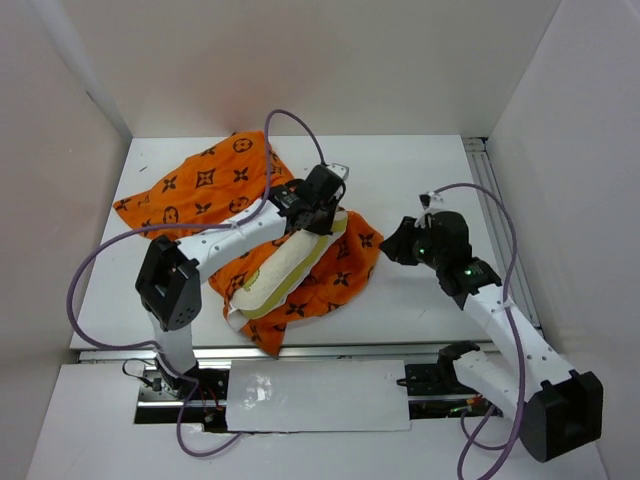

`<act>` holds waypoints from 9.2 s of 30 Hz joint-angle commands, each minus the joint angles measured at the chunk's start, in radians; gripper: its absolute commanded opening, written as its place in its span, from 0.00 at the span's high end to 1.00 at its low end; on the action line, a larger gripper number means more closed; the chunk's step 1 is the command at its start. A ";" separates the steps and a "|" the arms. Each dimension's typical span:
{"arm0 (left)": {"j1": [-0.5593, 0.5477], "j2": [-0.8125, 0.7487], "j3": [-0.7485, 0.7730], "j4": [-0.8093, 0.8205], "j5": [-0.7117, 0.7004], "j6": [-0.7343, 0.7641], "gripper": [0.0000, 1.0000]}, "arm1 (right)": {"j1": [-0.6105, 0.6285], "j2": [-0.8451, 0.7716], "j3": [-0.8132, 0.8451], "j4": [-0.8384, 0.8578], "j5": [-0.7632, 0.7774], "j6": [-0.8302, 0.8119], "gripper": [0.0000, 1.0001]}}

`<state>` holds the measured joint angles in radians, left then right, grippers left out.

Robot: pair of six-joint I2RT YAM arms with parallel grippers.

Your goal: Put the pillow into the pillowcase

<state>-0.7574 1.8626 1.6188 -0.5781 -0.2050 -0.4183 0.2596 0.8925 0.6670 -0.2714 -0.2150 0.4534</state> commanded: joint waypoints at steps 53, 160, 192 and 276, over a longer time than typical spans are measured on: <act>0.122 -0.154 0.035 -0.108 -0.025 -0.090 1.00 | 0.404 0.447 0.030 0.412 0.631 0.168 1.00; 0.032 0.115 0.068 0.003 0.277 -0.005 1.00 | 0.330 0.336 0.032 0.143 0.304 0.314 0.46; 0.072 0.124 0.099 0.041 0.352 -0.022 1.00 | 0.222 0.402 -0.001 0.075 0.295 0.353 0.50; -0.039 -0.307 -0.324 0.112 0.221 -0.082 0.42 | -0.146 -0.118 0.000 0.078 -0.584 -0.055 1.00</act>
<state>-0.7746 1.5482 1.2766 -0.4961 0.0124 -0.5415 0.1257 0.7696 0.6601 -0.2333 -0.7307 0.4206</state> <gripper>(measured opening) 0.590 0.007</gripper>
